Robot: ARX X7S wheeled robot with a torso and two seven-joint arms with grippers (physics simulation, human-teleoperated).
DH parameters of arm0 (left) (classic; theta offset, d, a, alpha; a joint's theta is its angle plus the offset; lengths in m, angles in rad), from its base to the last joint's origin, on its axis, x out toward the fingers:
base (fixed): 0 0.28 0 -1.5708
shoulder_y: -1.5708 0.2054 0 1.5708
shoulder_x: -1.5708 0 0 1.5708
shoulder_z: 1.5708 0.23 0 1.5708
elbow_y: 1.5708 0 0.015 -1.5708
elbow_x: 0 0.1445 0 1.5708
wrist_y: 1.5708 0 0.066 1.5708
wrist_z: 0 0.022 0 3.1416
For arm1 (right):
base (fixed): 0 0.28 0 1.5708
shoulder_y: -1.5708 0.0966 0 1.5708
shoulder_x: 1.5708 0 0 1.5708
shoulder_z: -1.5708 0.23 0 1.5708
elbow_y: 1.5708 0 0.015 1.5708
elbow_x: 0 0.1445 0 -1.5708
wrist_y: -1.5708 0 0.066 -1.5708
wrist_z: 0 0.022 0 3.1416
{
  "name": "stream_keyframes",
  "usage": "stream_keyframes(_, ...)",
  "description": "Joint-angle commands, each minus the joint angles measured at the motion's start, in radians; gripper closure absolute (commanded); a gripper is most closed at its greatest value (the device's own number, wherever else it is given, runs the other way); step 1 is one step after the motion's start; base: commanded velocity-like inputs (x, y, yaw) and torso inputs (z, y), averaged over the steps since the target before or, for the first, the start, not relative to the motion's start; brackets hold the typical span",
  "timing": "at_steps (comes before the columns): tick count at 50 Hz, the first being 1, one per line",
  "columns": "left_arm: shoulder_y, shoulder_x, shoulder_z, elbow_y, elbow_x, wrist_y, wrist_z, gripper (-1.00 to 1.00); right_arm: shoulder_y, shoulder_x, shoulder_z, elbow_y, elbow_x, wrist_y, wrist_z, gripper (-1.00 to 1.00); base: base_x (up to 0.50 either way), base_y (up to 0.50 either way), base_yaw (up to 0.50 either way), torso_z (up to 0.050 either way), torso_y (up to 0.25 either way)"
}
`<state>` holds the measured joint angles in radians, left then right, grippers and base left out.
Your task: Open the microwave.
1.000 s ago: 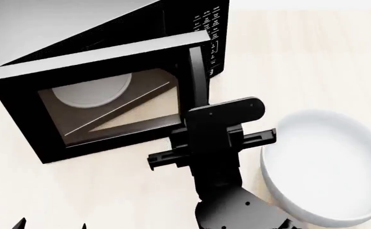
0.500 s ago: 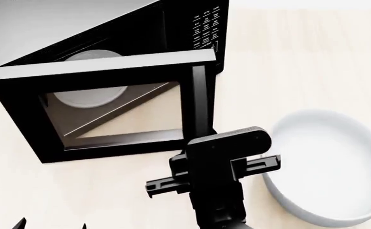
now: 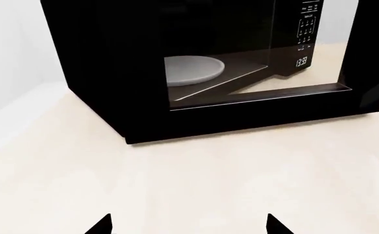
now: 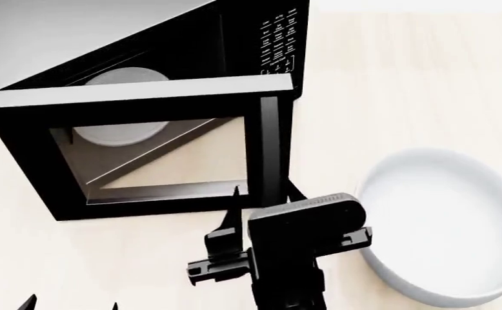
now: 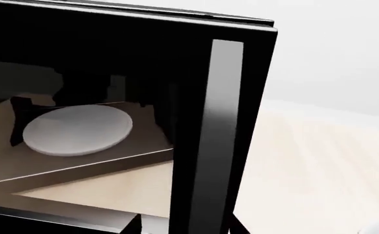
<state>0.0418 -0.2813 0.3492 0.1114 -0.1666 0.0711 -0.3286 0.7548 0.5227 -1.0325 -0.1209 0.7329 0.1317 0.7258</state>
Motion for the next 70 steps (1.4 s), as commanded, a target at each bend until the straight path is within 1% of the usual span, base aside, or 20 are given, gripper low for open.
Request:
stream_keyframes(1,-0.004,-0.002,0.002,-0.008,-0.004,0.001,-0.003,-1.00,-0.043,-0.011,-0.018,0.026,-0.079,-0.062,0.045,-1.00,0.00,0.00,0.00,0.000,0.000)
stream_keyframes(5,-0.004,-0.003,0.004,-0.007,-0.004,0.000,-0.005,-1.00,-0.060,0.003,-0.016,0.030,-0.110,-0.082,0.068,-1.00,0.00,0.00,0.00,0.000,0.000)
stream_keyframes(16,-0.005,-0.005,0.008,-0.008,-0.006,0.000,-0.007,-1.00,-0.094,0.053,0.013,-0.019,-0.098,-0.125,0.082,-1.00,0.00,0.00,0.00,0.000,0.000)
stream_keyframes(23,-0.005,-0.006,0.010,-0.008,-0.005,0.001,-0.011,-1.00,-0.092,0.124,0.000,-0.223,-0.080,-0.055,0.132,-1.00,0.00,0.00,0.00,0.000,0.000)
stream_keyframes(24,-0.005,-0.007,0.010,-0.006,-0.006,0.000,-0.012,-1.00,-0.090,0.151,0.003,-0.291,-0.073,-0.040,0.153,-1.00,0.00,0.00,0.00,0.000,0.000)
stream_keyframes(28,-0.005,-0.008,0.012,-0.005,-0.006,0.001,-0.013,-1.00,-0.083,0.201,0.017,-0.412,-0.053,-0.018,0.187,-1.00,0.00,0.00,0.00,0.000,0.000)
stream_keyframes(32,-0.002,-0.010,0.013,0.000,-0.006,0.001,-0.015,-1.00,-0.053,0.238,0.021,-0.532,-0.028,0.041,0.224,-1.00,0.00,0.00,0.00,0.000,0.000)
stream_keyframes(35,-0.001,-0.011,0.014,0.002,-0.005,0.002,-0.017,-1.00,-0.013,0.264,0.038,-0.605,0.042,0.095,0.247,-1.00,0.00,0.00,0.00,0.000,0.000)
stream_keyframes(36,-0.002,-0.011,0.013,0.002,-0.006,0.002,-0.018,-1.00,0.013,0.277,0.051,-0.635,0.104,0.123,0.257,-1.00,0.00,0.00,0.00,0.000,0.000)
stream_keyframes(40,-0.002,-0.013,0.013,0.003,-0.008,0.002,-0.019,-1.00,0.089,0.314,0.099,-0.712,0.226,0.172,0.306,-1.00,0.00,0.00,0.00,0.000,0.000)
stream_keyframes(44,-0.002,-0.014,0.014,0.003,-0.006,0.005,-0.022,-1.00,0.163,0.334,0.137,-0.747,0.323,0.205,0.332,-1.00,0.00,0.00,0.00,0.000,0.000)
stream_keyframes(47,-0.002,-0.016,0.012,0.007,-0.011,0.002,-0.022,-1.00,0.208,0.336,0.152,-0.765,0.374,0.228,0.352,-1.00,0.00,0.00,0.00,0.000,0.000)
stream_keyframes(51,0.000,-0.018,0.012,0.012,-0.012,0.004,-0.025,-1.00,0.312,0.323,0.179,-0.760,0.489,0.274,0.383,-1.00,0.00,0.00,0.00,0.000,0.000)
stream_keyframes(53,0.000,-0.017,0.013,0.011,-0.010,0.004,-0.026,-1.00,0.382,0.309,0.188,-0.733,0.565,0.309,0.393,-1.00,0.00,0.00,0.00,0.000,0.000)
stream_keyframes(55,0.000,-0.018,0.013,0.013,-0.012,0.003,-0.026,-1.00,0.415,0.300,0.199,-0.711,0.599,0.316,0.396,-1.00,0.00,0.00,0.00,0.000,0.000)
stream_keyframes(56,0.000,-0.020,0.013,0.016,-0.013,0.003,-0.026,-1.00,0.460,0.287,0.207,-0.676,0.651,0.331,0.391,-1.00,0.00,0.00,0.00,0.000,0.000)
stream_keyframes(59,-0.002,-0.020,0.013,0.012,-0.013,0.005,-0.027,-1.00,0.529,0.267,0.214,-0.617,0.715,0.362,0.387,-1.00,0.00,0.00,0.00,0.000,0.000)
stream_keyframes(60,-0.003,-0.020,0.014,0.010,-0.014,0.005,-0.027,-1.00,0.575,0.251,0.213,-0.577,0.750,0.389,0.389,-1.00,0.00,0.00,0.00,0.000,0.000)
stream_keyframes(66,-0.001,-0.023,0.014,0.016,-0.016,0.004,-0.028,-1.00,0.702,0.189,0.183,-0.438,0.827,0.486,0.394,-1.00,0.00,0.00,0.00,0.000,0.000)
stream_keyframes(70,0.000,-0.024,0.012,0.020,-0.025,0.003,-0.028,-1.00,0.722,0.172,0.169,-0.392,0.834,0.509,0.393,-1.00,0.00,0.00,0.00,0.000,0.000)
